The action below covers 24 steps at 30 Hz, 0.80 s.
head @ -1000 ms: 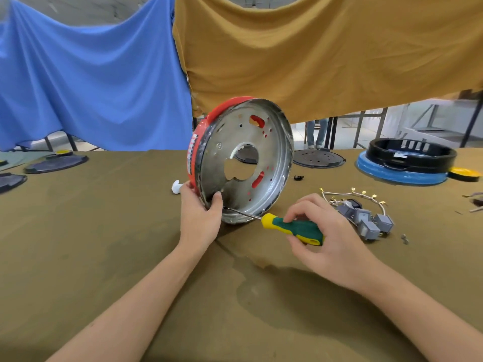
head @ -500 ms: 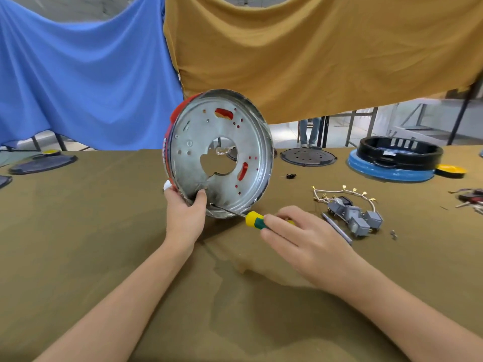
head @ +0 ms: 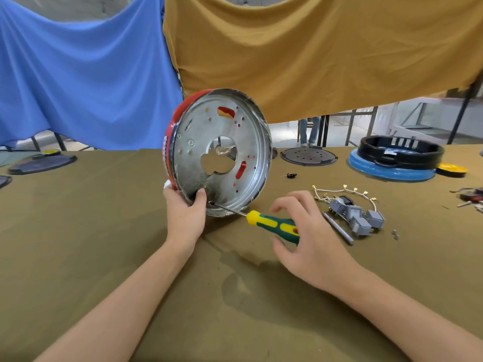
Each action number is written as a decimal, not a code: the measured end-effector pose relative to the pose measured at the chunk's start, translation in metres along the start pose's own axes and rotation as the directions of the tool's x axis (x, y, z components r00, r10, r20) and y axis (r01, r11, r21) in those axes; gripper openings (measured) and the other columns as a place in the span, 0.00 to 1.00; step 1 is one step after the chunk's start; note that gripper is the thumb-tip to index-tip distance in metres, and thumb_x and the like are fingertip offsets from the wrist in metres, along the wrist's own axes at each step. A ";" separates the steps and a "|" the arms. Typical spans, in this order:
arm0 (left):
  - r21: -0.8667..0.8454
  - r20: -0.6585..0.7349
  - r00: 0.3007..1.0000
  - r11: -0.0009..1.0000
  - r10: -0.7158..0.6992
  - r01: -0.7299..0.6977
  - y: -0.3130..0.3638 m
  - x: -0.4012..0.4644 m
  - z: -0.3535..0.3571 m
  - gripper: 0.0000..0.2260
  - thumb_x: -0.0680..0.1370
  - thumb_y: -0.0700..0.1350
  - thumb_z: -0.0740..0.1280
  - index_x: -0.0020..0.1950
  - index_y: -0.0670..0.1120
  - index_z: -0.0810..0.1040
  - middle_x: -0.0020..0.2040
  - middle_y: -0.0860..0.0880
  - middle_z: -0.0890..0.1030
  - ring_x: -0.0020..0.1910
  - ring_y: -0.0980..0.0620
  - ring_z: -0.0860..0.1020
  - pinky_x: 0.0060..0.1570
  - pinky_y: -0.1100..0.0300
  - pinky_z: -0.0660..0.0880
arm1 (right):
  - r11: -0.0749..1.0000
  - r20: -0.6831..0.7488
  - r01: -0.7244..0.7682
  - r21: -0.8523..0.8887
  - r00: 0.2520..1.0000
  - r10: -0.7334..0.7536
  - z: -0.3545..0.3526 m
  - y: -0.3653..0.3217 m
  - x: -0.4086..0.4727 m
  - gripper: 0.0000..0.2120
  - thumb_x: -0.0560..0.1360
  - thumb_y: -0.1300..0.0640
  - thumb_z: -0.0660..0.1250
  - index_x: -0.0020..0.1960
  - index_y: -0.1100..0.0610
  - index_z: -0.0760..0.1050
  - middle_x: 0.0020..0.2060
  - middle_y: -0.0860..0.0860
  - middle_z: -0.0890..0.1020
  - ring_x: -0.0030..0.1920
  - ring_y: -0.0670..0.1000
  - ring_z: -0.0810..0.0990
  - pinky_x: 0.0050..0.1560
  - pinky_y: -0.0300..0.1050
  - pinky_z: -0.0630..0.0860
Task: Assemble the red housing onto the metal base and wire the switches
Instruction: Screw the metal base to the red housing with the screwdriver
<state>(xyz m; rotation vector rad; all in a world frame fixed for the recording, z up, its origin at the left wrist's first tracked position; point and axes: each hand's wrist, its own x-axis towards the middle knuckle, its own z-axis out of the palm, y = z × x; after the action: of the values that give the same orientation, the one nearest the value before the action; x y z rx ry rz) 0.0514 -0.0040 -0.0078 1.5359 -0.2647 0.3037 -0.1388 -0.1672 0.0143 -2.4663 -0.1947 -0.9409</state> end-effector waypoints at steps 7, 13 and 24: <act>0.005 -0.017 1.000 1.000 -0.006 0.006 0.004 -0.003 0.001 0.20 0.80 0.43 0.67 0.69 0.44 0.63 0.55 0.58 0.75 0.57 0.54 0.75 0.60 0.59 0.70 | 0.940 -0.045 0.220 -0.260 0.970 -0.240 -0.006 -0.002 0.003 0.10 0.70 0.64 0.74 0.51 0.60 0.80 0.45 0.51 0.81 0.38 0.50 0.80 0.33 0.45 0.78; 0.052 0.010 0.998 0.997 0.060 -0.060 0.004 -0.009 0.002 0.16 0.80 0.41 0.67 0.64 0.45 0.63 0.53 0.61 0.74 0.46 0.77 0.74 0.44 0.80 0.68 | 0.955 -0.134 -0.262 0.141 0.950 0.280 0.002 -0.003 0.002 0.11 0.78 0.47 0.66 0.44 0.53 0.79 0.30 0.50 0.80 0.30 0.50 0.75 0.33 0.49 0.72; 0.059 -0.040 0.999 0.998 0.030 -0.028 0.013 -0.009 0.002 0.20 0.80 0.43 0.67 0.69 0.43 0.62 0.61 0.51 0.74 0.60 0.53 0.74 0.61 0.60 0.69 | 0.997 -0.039 0.007 -0.076 0.999 -0.010 -0.001 0.001 0.003 0.11 0.72 0.63 0.74 0.52 0.56 0.76 0.48 0.46 0.75 0.42 0.47 0.76 0.40 0.43 0.76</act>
<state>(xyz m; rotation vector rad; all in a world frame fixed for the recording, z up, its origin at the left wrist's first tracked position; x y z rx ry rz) 0.0384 -0.0057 0.0008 1.5831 -0.2480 0.3679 -0.1366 -0.1683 0.0164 -2.5157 -0.1587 -1.0172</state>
